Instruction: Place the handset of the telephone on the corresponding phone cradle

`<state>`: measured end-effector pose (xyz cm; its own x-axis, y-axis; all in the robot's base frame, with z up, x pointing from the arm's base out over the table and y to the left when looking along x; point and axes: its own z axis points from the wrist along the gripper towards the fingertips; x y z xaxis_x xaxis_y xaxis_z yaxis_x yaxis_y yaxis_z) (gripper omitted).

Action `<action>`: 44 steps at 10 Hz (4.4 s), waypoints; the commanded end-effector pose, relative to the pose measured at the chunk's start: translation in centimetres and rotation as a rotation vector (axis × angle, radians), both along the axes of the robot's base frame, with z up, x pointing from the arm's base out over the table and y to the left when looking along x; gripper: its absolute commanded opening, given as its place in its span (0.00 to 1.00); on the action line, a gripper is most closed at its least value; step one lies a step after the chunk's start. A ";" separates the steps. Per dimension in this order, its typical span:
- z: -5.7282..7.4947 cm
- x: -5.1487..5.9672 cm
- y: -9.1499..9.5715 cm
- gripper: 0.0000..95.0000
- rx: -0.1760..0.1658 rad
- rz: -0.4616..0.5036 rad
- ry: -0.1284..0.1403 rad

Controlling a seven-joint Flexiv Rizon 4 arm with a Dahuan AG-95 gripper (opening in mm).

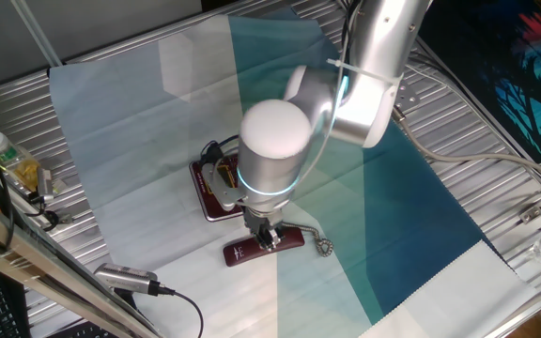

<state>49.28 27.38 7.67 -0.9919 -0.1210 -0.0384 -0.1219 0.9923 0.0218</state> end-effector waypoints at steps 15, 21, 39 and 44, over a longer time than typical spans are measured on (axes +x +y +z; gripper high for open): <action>-1.5 -0.9 1.5 0.40 0.037 -0.131 0.033; -2.0 -1.1 0.7 0.40 0.041 -0.112 0.024; -4.3 -1.2 1.0 0.20 0.047 -0.112 0.003; -4.4 -1.2 1.0 0.00 0.048 -0.112 -0.004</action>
